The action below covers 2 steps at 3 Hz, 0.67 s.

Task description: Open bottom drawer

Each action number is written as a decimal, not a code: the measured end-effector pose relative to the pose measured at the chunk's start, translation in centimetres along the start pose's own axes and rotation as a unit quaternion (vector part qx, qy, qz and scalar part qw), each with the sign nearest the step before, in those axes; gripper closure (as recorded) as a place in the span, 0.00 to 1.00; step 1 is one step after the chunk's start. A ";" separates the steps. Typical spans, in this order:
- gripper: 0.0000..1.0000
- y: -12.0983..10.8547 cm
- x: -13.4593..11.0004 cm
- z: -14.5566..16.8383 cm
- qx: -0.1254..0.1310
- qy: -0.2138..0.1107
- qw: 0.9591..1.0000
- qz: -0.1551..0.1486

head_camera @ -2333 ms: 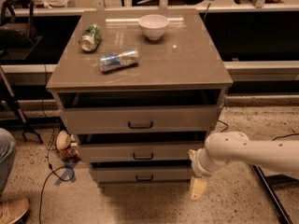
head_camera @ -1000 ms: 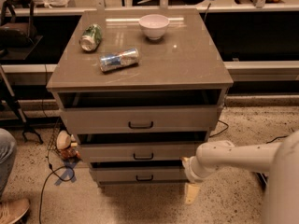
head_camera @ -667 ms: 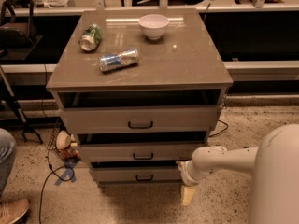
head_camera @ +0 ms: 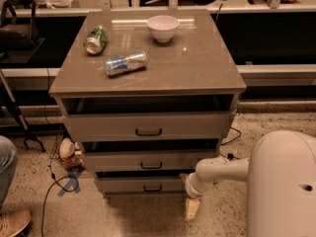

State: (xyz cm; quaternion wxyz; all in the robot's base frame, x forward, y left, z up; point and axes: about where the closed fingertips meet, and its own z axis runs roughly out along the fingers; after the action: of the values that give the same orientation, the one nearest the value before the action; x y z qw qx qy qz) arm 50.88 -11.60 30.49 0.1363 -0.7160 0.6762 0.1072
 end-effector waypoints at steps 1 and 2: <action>0.00 -0.4 1.1 1.2 0.004 0.002 1.000 0.004; 0.00 -1.0 3.1 3.1 0.017 0.020 1.000 0.007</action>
Offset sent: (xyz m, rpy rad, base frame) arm 0.0315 -0.0366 -0.0674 -0.0834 -0.0885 -0.0580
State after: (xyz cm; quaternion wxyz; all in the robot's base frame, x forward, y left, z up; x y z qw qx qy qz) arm 52.17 -13.41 26.52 0.1344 -0.7109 0.6854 0.0820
